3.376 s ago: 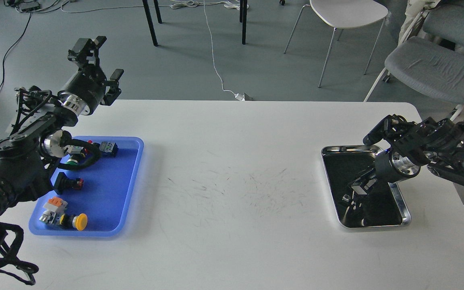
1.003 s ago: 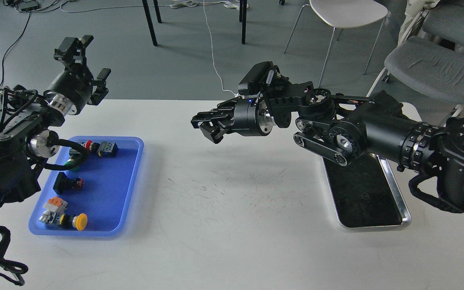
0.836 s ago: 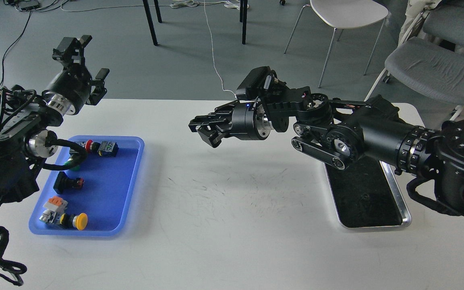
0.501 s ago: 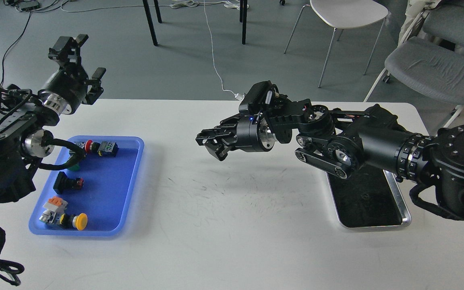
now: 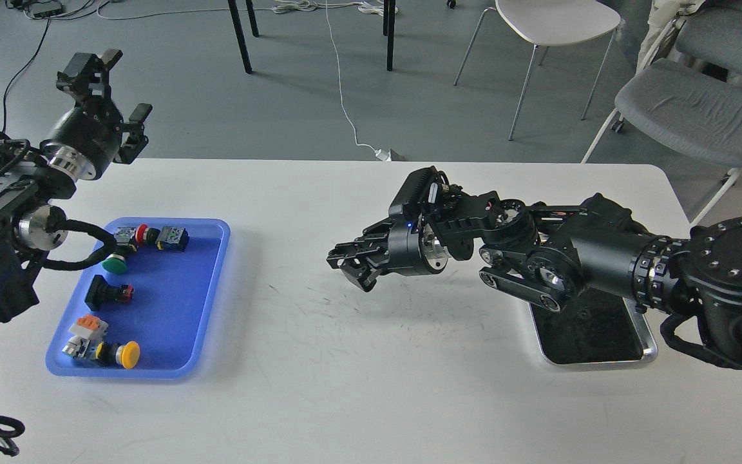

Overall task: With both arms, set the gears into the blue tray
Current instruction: 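Lower the black part onto the table and open the right gripper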

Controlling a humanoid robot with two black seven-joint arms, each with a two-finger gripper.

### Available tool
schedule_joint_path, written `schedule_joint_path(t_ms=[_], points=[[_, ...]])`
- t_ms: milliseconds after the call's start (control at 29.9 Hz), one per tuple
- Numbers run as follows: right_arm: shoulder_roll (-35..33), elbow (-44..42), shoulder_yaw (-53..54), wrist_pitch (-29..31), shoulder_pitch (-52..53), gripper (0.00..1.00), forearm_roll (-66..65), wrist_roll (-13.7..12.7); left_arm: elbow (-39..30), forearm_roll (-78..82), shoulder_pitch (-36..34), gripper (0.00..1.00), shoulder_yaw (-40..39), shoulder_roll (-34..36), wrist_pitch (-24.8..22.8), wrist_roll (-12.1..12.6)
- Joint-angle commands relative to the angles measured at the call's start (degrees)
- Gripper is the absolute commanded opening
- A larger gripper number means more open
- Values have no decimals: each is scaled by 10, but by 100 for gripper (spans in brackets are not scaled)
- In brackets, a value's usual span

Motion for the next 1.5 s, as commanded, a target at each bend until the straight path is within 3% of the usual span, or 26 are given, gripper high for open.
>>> schedule_joint_path(t_ms=[0, 602, 1471], points=[[0, -2, 1, -14, -13, 1, 0, 0, -15, 0, 1, 99, 0, 10, 0, 0], [0, -31, 72, -74, -117, 1, 12, 0, -81, 0, 3, 99, 0, 66, 11, 0], [0, -12, 66, -51, -142, 5, 20, 0, -120, 0, 3, 99, 1, 105, 20, 0]])
